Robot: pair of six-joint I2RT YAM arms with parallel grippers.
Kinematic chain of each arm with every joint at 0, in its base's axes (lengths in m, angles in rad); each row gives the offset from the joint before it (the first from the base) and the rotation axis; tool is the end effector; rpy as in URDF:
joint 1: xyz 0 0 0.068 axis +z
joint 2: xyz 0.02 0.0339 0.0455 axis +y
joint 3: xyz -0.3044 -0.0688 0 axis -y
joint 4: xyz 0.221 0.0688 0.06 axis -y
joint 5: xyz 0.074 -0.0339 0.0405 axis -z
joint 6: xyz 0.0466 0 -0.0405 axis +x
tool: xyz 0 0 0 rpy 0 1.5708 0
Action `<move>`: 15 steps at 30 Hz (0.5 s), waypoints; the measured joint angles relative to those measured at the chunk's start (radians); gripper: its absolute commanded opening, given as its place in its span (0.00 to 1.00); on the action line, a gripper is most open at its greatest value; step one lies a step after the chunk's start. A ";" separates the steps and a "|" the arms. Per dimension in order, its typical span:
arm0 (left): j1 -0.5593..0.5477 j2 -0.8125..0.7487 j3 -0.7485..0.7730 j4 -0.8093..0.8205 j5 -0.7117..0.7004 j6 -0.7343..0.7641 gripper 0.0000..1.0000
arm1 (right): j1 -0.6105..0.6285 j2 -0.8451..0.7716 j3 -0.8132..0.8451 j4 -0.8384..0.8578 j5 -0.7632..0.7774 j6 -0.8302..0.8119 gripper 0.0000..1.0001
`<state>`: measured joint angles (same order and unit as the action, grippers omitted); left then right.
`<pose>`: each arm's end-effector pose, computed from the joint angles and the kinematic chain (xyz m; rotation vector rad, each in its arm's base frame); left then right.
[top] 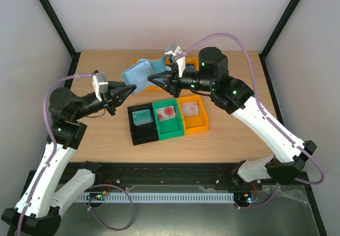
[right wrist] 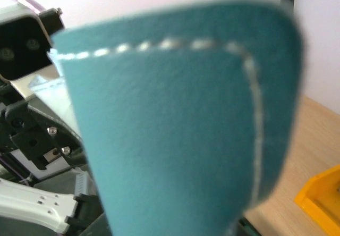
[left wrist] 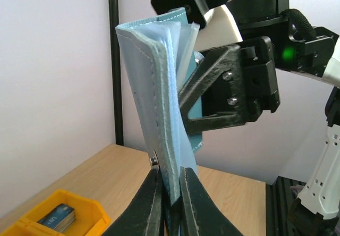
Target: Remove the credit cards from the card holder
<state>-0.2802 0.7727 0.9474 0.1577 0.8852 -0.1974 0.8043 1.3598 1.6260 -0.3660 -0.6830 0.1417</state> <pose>0.0929 -0.0643 0.4573 0.8389 1.1548 -0.9418 0.1614 0.2101 0.5162 -1.0875 1.4531 1.2589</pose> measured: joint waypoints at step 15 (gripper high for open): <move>0.000 -0.026 -0.031 -0.035 -0.098 0.023 0.02 | -0.027 -0.065 -0.019 -0.056 0.135 -0.057 0.66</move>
<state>-0.2798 0.7464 0.9165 0.1223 0.7872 -0.1749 0.7776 1.2949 1.6070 -0.4217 -0.5476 0.0849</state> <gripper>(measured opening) 0.051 0.647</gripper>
